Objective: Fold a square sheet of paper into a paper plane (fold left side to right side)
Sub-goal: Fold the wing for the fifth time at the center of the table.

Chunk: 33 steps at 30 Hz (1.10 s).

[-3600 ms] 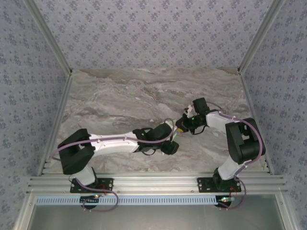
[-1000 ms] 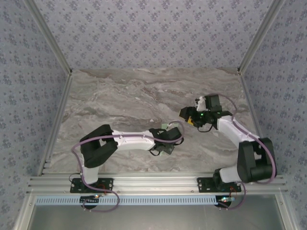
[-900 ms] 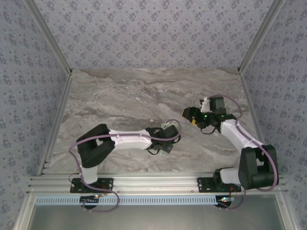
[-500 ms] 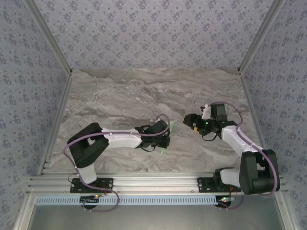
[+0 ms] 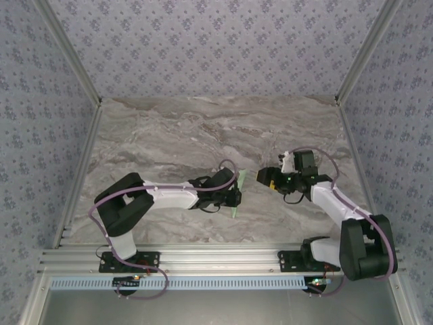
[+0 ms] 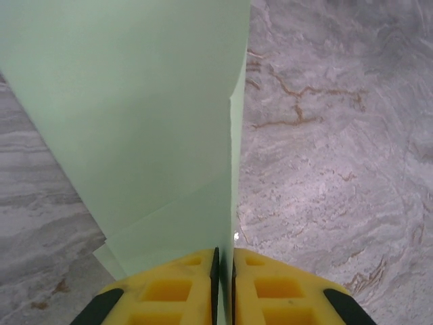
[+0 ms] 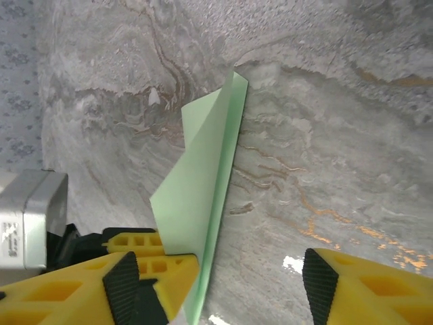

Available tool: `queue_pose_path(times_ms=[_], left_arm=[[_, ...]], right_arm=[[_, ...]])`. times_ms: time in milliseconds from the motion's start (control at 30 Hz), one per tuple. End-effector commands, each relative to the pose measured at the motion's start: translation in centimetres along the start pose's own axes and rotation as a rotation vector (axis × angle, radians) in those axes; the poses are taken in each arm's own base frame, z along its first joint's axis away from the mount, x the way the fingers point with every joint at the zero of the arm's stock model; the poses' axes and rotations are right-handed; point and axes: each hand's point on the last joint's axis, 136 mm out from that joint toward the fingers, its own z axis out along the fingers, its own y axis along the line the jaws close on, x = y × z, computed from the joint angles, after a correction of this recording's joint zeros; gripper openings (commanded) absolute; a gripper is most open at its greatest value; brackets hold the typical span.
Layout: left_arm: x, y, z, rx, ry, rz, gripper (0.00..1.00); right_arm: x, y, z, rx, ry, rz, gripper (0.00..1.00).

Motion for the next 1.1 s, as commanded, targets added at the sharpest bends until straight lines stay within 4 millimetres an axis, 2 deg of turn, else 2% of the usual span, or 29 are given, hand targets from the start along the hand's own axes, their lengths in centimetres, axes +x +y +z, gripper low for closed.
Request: queue_pose_path(times_ms=[0, 133, 267, 500, 733, 1067], left_arm=[[-1.6, -0.3, -0.2, 0.031, -0.037, -0.067, 0.13], [-2.3, -0.5, 0.5, 0.031, -0.034, -0.110, 0.12], [-2.8, -0.6, 1.9, 0.057, -0.007, -0.179, 0.11], [-3.2, -0.5, 3.1, 0.061, 0.006, -0.227, 0.11], [-3.7, -1.0, 3.8, 0.066, 0.023, -0.244, 0.11], [-4.1, -0.8, 4.6, 0.058, 0.034, -0.270, 0.10]], right_arm=[[2.1, -1.2, -0.1, 0.093, -0.003, -0.048, 0.66], [3.5, -1.1, -0.2, 0.153, -0.069, -0.146, 0.61], [4.8, -0.6, 0.2, 0.143, -0.142, -0.223, 0.56], [7.1, -0.5, 1.6, 0.158, -0.131, -0.358, 0.50], [7.9, 0.0, 2.3, 0.186, -0.127, -0.464, 0.45], [8.0, 0.4, 4.9, 0.204, -0.041, -0.526, 0.39]])
